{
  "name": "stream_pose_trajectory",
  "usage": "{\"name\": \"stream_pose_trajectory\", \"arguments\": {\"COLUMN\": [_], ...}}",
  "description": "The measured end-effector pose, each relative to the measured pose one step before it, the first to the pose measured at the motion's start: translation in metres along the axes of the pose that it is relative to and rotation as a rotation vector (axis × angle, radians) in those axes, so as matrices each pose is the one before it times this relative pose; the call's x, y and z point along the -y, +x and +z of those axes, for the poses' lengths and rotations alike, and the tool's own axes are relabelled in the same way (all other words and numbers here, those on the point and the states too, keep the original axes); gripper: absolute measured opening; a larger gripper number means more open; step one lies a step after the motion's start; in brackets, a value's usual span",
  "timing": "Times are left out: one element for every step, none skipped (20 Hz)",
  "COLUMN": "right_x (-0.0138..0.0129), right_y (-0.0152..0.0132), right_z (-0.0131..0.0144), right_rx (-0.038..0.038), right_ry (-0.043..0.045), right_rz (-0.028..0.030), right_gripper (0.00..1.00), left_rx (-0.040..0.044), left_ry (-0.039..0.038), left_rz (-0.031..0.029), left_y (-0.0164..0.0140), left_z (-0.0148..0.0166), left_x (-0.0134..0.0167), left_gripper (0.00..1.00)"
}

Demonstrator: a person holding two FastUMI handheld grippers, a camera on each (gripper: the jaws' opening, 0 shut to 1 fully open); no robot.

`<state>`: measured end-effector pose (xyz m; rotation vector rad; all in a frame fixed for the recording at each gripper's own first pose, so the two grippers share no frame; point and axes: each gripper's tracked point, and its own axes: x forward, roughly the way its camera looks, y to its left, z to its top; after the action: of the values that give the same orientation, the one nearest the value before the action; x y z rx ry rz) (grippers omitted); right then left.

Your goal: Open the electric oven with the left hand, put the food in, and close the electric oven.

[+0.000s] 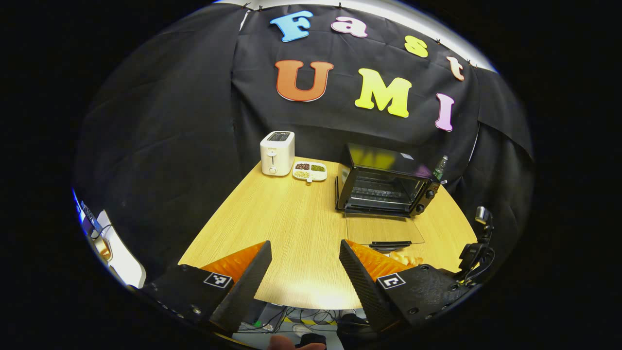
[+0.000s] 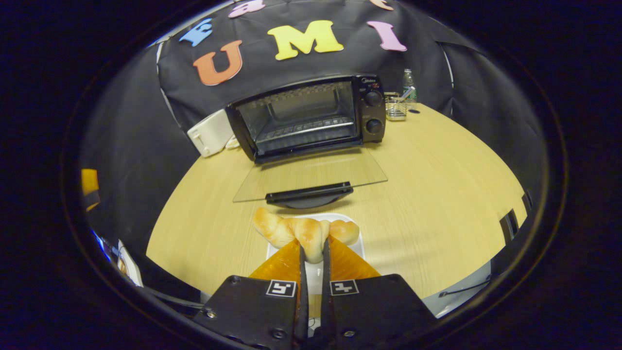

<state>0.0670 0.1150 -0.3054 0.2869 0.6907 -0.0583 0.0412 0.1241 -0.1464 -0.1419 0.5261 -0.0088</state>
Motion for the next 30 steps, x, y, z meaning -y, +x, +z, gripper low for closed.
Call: {"name": "stream_pose_trajectory", "arguments": {"right_x": [-0.0003,-0.00125,-0.00293,-0.00476,-0.00562,-0.00579,-0.0059,-0.00789,-0.00742,-0.0064,-0.00659,-0.00629,-0.00508,-0.00458,-0.0041,-0.00357,-0.00391,-0.006,-0.00517,-0.00359,-0.0019,-0.00396,-0.00419,-0.0031,-0.00284,-0.00594,-0.00558,-0.00353,-0.0011,-0.00124], "right_y": [0.00283,0.00421,0.00541,0.00748,0.00741,0.00995,0.00953,0.00802,0.00862,0.00985,0.00851,0.00953,0.00926,0.00865,0.00949,0.00958,0.00857,0.00727,0.00744,0.00824,0.00806,0.00751,0.007,0.00692,0.00626,0.00478,0.00494,0.00524,0.00545,0.0065], "right_z": [0.00773,0.00731,0.01049,0.01078,0.01183,0.01127,0.01107,0.00827,0.00642,0.00513,0.0039,0.00392,0.00292,0.00372,0.00459,0.005,0.00554,0.00478,0.00481,0.00352,0.0034,0.00297,0.00244,0.00256,0.004,0.00359,0.00242,0.00081,-0.00095,-0.00319], "right_rx": [0.0075,0.00756,0.01003,0.01267,0.01725,0.0195,0.01841,0.01718,0.01109,0.00634,0.00845,0.00474,0.00685,0.00909,0.00828,0.01093,0.01204,0.01494,0.01283,0.00919,0.00913,0.0052,0.0048,0.00789,0.01372,0.01038,0.00769,0.00873,0.00205,-0.00388], "right_ry": [0.0375,0.03946,0.03718,0.03468,0.03747,0.03666,0.03637,0.03188,0.0226,0.01602,0.014,0.00752,0.0075,0.01065,0.01118,0.00929,0.00953,0.00794,0.00276,-0.00369,-0.00298,0.00364,0.00549,-0.00255,-0.00391,0.00564,0.00767,0.00056,0.00278,0.01702], "right_rz": [-0.01956,-0.01881,-0.01505,-0.01177,-0.00588,-0.00799,-0.00637,-0.001,-0.00329,-0.00586,-0.00179,-0.00187,-0.00285,-0.00459,-0.00355,-0.00857,-0.00723,-0.00449,-0.00401,-0.00394,-0.00887,-0.00296,0.00031,-0.00187,0.00027,0.01116,0.0108,0.00756,-0.00267,0.00565], "right_gripper": [0.14,0.1,0.12,0.12,0.14,0.14,0.14,0.14,0.12,0.14,0.1,0.12,0.1,0.12,0.12,0.12,0.12,0.12,0.12,0.14,0.14,0.12,0.12,0.12,0.1,0.1,0.12,0.12,0.12,0.12], "left_rx": [0.00203,0.00109,-0.00063,0.00171,-0.00095,0.00286,-0.00083,-0.00217,-0.00495,-0.00347,-0.00346,-0.01015,-0.01366,-0.01659,-0.01433,-0.01304,-0.01119,-0.00594,-0.00453,-0.00782,-0.00792,-0.00453,-0.01072,-0.01324,-0.00901,-0.00734,-0.00369,-0.00499,-0.00624,-0.00415], "left_ry": [0.00568,0.00643,0.00919,0.01007,0.00853,0.0061,0.00398,0.0039,0.00393,0.00346,0.00307,0.00239,0.00006,-0.00341,-0.00639,-0.00622,-0.00376,-0.00298,-0.00186,-0.00168,-0.00306,-0.00553,-0.00528,-0.00339,-0.00706,-0.00967,-0.0073,-0.00179,0.00076,-0.00061], "left_rz": [-0.00552,-0.00633,-0.00287,0.00435,0.00494,0.00779,0.0036,0.00677,0.00774,0.01085,0.0112,0.01067,0.00873,0.00741,0.0057,0.00681,0.00892,0.0097,0.01037,0.00877,0.00737,0.00427,0.00254,0.01235,0.0113,0.00931,0.00763,0.00596,0.00589,0.00465], "left_y": [0.00017,-0.00158,-0.00209,-0.00093,-0.00174,-0.00327,-0.00371,-0.00286,-0.00096,-0.00195,-0.00055,-0.00085,0.0017,0.0001,-0.00102,-0.00098,-0.0018,-0.00028,-0.00011,-0.00049,-0.00047,0.00099,0.00221,0.00243,0.00009,0.00028,-0.00081,0.0003,0.00083,0.00112], "left_z": [0.00152,0.0015,0.00124,0.0018,0.00155,0.00237,0.00135,0.00105,0.00092,-0.00027,-0.00102,-0.00212,-0.00434,-0.00485,-0.0049,-0.00295,-0.00272,-0.00142,-0.00002,-0.00086,-0.00124,-0.00039,-0.00254,-0.00358,-0.00252,-0.00229,-0.0017,-0.00176,-0.00088,-0.00022], "left_x": [0.00196,0.00065,0.00045,-0.00221,-0.00254,-0.00347,-0.00376,-0.00411,-0.00423,-0.00474,-0.00415,-0.00355,-0.00347,-0.00182,-0.00177,-0.00181,-0.00184,-0.00145,-0.00267,-0.00235,-0.0017,-0.00142,-0.0012,-0.00375,-0.00382,-0.00392,-0.00312,-0.00232,-0.00193,-0.00227], "left_gripper": [0.93,0.93,0.93,0.93,0.93,0.93,0.93,0.93,0.93,0.93,0.93,0.93,0.93,0.93,0.93,0.93,0.93,0.93,0.93,0.93,0.93,0.93,0.93,0.93,0.93,0.95,0.95,0.95,0.95,0.95]}}
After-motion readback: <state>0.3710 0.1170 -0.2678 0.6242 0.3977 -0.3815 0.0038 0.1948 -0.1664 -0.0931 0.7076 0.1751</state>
